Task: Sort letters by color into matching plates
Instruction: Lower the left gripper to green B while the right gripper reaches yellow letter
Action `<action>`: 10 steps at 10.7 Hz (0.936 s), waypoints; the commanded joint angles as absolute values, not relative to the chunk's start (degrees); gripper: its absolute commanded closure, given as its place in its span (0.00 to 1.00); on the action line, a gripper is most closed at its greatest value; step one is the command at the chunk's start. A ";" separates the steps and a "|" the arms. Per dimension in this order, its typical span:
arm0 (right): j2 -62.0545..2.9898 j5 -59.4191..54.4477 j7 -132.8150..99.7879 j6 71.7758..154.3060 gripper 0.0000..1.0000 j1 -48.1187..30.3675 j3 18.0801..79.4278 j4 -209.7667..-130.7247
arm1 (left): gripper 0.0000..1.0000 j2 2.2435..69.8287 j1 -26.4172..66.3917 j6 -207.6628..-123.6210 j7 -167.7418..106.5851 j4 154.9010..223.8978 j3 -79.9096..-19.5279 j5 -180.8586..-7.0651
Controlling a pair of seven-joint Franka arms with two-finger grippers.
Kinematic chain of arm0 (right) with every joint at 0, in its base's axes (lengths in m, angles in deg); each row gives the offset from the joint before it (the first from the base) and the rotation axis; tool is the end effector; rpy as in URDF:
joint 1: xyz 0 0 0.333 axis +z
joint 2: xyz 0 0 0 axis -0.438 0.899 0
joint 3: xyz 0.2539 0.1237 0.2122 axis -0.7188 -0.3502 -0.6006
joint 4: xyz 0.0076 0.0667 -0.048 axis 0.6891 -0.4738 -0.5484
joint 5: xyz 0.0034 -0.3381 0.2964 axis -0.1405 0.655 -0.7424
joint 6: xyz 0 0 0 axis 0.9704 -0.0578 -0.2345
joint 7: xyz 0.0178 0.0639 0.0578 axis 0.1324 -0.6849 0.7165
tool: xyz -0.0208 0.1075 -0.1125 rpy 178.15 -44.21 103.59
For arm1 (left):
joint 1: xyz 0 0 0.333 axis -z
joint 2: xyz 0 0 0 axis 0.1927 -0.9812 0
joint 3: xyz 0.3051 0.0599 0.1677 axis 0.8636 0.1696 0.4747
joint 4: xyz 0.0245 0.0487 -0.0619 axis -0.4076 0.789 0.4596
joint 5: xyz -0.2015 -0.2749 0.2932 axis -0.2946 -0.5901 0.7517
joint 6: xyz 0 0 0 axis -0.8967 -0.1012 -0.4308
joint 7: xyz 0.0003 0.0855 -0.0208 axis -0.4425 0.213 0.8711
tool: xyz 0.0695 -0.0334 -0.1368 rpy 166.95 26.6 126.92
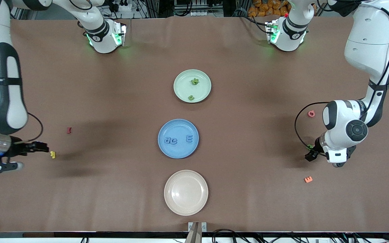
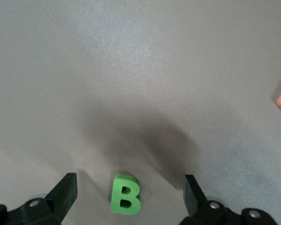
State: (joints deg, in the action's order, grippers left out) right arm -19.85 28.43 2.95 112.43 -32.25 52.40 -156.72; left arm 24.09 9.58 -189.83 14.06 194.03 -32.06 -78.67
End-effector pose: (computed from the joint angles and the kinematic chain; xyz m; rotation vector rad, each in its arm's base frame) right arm 0.7478 -0.1777 0.2869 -3.1077 -0.2112 0.0800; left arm 0.7055 0.0151 0.1089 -2.8224 -1.2340 -0.0252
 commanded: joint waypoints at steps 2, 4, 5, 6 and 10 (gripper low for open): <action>-21.10 29.18 6.40 112.99 0.00 -38.97 51.04 -159.03 | 0.00 23.60 9.88 -190.60 13.68 194.10 -32.18 -80.75; -20.92 29.17 6.32 116.83 0.00 -40.73 51.04 -161.82 | 0.98 23.77 9.80 -190.60 12.11 194.54 -32.18 -80.75; -20.83 29.26 6.23 120.52 0.00 -41.00 51.04 -163.75 | 1.00 24.12 9.79 -190.60 12.10 194.89 -32.18 -80.84; -19.87 29.35 6.23 122.99 0.00 -41.00 51.13 -164.64 | 1.00 24.39 9.88 -190.51 12.10 195.24 -32.18 -81.54; -17.23 29.26 6.40 132.14 0.00 -42.14 51.04 -168.95 | 1.00 24.92 10.41 -190.42 12.98 195.60 -32.71 -82.51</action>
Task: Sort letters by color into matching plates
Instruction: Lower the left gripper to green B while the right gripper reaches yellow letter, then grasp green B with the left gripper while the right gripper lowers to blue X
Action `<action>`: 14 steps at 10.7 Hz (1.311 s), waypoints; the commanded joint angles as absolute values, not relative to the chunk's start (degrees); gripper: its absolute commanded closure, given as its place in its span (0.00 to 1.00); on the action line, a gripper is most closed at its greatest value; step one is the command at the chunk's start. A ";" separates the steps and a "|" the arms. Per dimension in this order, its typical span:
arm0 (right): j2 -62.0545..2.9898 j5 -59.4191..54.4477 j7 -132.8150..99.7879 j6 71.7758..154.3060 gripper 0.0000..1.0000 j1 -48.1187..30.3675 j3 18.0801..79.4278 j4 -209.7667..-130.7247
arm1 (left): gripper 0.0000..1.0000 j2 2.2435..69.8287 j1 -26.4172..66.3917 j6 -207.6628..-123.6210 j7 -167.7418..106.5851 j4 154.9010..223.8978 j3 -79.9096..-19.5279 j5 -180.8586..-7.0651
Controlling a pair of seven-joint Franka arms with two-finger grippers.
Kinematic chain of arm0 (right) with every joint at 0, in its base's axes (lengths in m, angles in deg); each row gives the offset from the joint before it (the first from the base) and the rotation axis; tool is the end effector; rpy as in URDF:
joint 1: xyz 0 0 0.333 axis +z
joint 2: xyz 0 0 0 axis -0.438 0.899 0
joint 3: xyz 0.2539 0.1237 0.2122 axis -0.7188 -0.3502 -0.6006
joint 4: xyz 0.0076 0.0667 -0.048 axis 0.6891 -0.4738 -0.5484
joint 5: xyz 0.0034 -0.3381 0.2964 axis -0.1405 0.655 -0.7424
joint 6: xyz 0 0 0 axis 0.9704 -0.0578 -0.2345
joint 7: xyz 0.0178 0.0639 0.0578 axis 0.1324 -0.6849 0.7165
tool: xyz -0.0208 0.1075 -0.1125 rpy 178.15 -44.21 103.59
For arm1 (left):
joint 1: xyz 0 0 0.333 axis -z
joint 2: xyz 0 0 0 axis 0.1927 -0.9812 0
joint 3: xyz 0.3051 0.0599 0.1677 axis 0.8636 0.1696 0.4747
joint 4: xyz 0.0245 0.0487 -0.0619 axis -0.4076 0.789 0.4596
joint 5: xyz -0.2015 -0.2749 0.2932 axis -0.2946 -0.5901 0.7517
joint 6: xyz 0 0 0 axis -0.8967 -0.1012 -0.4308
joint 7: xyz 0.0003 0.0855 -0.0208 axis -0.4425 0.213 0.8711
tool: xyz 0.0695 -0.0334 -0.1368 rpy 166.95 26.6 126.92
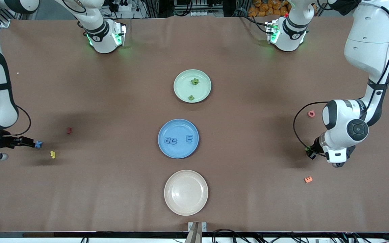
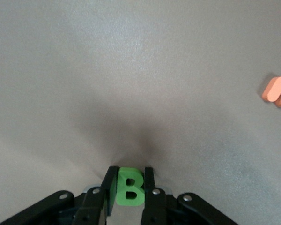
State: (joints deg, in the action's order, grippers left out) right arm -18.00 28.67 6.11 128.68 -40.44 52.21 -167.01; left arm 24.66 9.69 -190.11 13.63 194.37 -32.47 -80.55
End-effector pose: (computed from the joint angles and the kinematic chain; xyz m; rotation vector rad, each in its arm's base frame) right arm 0.6942 -0.2836 0.1977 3.1232 0.0589 0.0137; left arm 0.7059 0.0078 0.1138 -2.8399 -1.2594 -0.0218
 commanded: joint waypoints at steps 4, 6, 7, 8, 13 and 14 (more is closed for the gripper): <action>-15.29 29.26 6.67 138.83 0.00 -43.02 51.04 -171.94 | 1.00 26.41 10.67 -189.98 16.40 194.80 -33.94 -82.51; -14.68 29.18 6.84 140.32 0.00 -43.02 50.95 -172.12 | 1.00 28.95 11.02 -186.23 20.42 194.89 -36.74 -82.25; -14.15 29.17 6.84 140.94 0.00 -43.02 50.95 -172.12 | 1.00 30.53 12.33 -182.55 23.41 194.89 -37.71 -81.81; -13.97 29.17 6.93 141.64 0.00 -43.02 50.95 -172.21 | 1.00 31.85 15.04 -179.64 27.62 194.81 -38.68 -81.81; -13.80 29.09 6.93 144.98 0.00 -43.11 50.86 -175.10 | 1.00 33.44 25.34 -171.71 43.70 194.63 -42.80 -82.51; -13.97 29.09 6.93 144.99 0.00 -43.29 50.86 -175.37 | 1.00 33.36 25.35 -171.53 47.40 194.37 -46.13 -82.51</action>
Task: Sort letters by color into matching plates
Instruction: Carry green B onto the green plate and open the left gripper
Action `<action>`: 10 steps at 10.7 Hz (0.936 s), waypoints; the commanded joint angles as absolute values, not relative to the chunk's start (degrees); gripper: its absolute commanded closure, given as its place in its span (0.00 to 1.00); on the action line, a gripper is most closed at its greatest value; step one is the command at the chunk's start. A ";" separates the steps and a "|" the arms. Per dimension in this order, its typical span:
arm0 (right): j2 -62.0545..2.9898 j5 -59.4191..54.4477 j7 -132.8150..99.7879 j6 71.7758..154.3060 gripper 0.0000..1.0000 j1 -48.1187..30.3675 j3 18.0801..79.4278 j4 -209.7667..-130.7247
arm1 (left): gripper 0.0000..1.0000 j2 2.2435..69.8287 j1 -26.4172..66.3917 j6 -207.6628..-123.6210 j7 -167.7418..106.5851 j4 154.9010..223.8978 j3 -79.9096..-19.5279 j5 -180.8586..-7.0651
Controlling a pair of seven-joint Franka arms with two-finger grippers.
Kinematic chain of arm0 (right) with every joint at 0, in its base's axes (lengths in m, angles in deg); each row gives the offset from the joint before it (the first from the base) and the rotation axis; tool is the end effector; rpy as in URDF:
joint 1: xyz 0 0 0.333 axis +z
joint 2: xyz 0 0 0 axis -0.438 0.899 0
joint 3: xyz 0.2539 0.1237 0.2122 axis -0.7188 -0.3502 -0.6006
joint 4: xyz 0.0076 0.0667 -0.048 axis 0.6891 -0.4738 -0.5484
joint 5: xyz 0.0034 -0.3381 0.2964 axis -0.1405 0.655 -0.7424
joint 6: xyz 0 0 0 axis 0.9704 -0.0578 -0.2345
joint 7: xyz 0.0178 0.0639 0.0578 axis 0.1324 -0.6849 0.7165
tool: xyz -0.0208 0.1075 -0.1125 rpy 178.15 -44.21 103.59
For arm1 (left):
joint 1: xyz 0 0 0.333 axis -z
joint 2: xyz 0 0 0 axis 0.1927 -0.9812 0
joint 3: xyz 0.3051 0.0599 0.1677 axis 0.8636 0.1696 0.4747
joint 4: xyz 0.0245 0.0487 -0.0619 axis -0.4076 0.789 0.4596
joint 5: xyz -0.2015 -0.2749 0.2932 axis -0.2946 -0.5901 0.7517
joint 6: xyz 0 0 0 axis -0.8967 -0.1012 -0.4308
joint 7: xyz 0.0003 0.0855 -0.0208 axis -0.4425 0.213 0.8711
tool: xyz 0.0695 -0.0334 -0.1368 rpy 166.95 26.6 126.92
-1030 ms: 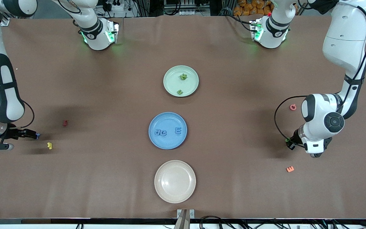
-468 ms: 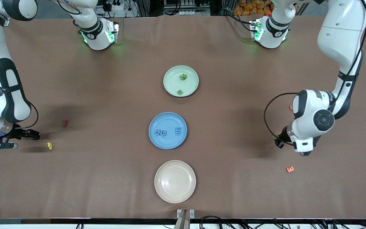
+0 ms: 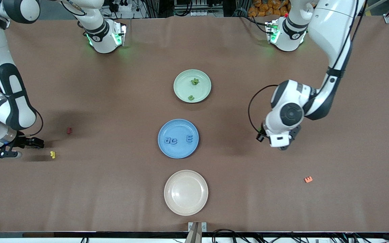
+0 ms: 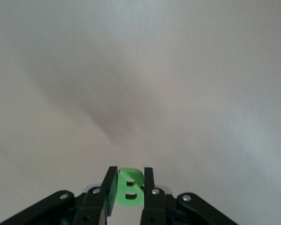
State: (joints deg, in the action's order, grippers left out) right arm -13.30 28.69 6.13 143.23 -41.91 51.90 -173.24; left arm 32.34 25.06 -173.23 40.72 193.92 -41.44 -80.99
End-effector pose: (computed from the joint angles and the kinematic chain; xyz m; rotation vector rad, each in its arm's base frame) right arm 0.6657 -0.2978 0.1114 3.0744 0.0190 0.0871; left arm 0.6312 -0.2703 0.1929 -2.7326 -1.3397 0.1787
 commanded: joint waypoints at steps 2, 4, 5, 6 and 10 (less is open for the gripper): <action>-14.23 29.09 6.93 145.16 0.00 -43.20 50.78 -175.99 | 1.00 32.40 27.88 -171.26 58.79 193.23 -51.67 -82.51; -14.59 29.09 6.93 145.25 0.00 -43.38 50.42 -176.69 | 1.00 30.38 32.97 -171.26 63.59 190.34 -52.22 -84.25; -14.59 29.09 6.93 145.17 0.00 -43.46 50.42 -176.69 | 1.00 28.63 34.65 -171.26 64.30 188.23 -52.22 -85.92; -14.76 29.09 6.93 145.16 0.02 -43.46 50.42 -176.69 | 1.00 27.65 37.54 -171.26 66.05 187.43 -52.22 -87.15; -15.03 29.09 7.63 145.08 0.27 -43.64 50.42 -176.69 | 1.00 24.67 45.91 -171.26 70.45 187.42 -51.96 -86.64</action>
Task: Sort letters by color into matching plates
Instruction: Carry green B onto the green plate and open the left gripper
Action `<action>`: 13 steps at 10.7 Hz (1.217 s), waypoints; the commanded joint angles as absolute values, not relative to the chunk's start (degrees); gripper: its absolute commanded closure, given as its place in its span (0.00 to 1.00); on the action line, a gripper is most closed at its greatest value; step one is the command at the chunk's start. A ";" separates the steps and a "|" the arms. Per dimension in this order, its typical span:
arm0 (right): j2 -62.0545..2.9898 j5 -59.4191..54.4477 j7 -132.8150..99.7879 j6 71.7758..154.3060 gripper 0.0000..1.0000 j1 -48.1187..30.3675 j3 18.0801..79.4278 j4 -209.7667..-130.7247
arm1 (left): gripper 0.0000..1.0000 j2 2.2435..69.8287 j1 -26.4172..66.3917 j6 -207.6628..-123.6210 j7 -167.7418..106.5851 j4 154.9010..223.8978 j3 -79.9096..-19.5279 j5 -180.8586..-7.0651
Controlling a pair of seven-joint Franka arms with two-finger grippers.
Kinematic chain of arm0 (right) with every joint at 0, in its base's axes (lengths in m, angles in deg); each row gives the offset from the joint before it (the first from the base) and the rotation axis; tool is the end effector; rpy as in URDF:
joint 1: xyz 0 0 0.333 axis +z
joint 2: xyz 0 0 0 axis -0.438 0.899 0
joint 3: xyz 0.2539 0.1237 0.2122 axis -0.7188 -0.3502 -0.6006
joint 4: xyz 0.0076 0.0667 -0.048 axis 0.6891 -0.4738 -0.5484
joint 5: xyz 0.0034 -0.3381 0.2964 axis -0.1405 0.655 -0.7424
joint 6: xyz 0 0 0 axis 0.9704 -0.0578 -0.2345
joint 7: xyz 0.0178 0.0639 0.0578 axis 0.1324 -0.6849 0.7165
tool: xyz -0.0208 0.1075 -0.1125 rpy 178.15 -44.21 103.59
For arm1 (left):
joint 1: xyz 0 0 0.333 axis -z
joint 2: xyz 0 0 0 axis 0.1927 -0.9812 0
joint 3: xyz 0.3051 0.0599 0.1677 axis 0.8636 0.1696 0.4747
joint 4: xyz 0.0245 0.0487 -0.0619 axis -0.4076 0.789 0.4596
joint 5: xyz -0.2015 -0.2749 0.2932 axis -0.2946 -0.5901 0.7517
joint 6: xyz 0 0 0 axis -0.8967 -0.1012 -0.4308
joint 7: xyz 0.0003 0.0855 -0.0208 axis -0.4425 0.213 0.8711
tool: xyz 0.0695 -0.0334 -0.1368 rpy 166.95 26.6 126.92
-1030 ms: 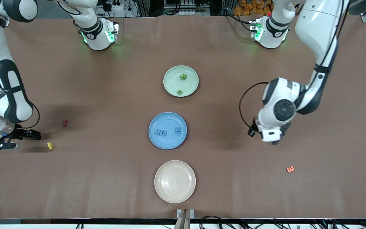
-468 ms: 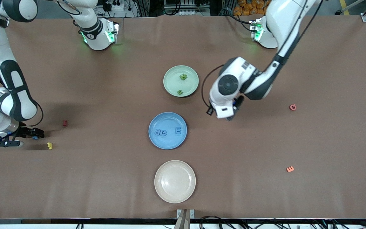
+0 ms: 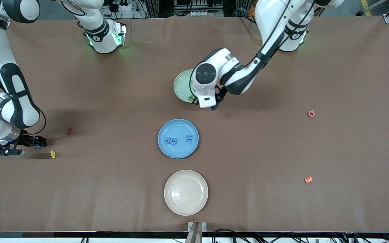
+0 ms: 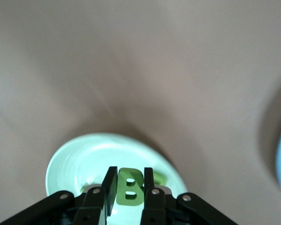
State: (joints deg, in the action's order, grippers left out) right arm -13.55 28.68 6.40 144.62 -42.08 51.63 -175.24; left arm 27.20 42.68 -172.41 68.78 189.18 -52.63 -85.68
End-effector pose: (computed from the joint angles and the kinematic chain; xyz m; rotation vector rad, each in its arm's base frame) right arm 0.6553 -0.2939 0.1015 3.0785 0.0233 0.0786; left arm 0.4385 -0.5572 0.1874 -2.6693 -1.4231 0.3670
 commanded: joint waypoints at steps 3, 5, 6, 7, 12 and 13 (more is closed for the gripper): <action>-15.03 29.00 7.63 145.16 0.45 -43.64 50.42 -176.69 | 0.24 23.51 47.24 -171.26 68.10 187.43 -51.79 -86.64; -14.94 28.74 7.63 145.16 0.54 -43.64 50.25 -176.60 | 0.00 23.69 47.50 -171.26 68.17 187.51 -51.70 -86.55; -14.94 28.65 7.63 145.25 0.57 -43.73 49.55 -176.60 | 0.00 23.78 47.24 -171.17 68.26 187.51 -51.61 -86.55; -14.94 28.39 7.55 145.34 0.62 -43.64 49.46 -176.60 | 0.00 24.39 46.89 -171.09 67.92 187.51 -51.52 -86.38; -15.99 28.82 7.55 144.73 0.77 -43.38 48.32 -176.17 | 0.00 31.76 34.18 -168.72 56.33 185.93 -49.85 -79.45; -16.86 28.74 7.29 144.46 0.77 -43.38 47.88 -175.82 | 0.00 32.12 31.53 -168.71 54.48 185.58 -49.76 -79.00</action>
State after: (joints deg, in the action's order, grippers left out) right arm -14.64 28.69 6.91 144.82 -42.45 49.82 -175.54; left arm 29.38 37.45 -170.39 58.65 185.34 -49.48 -81.25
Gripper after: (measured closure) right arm 0.709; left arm 0.000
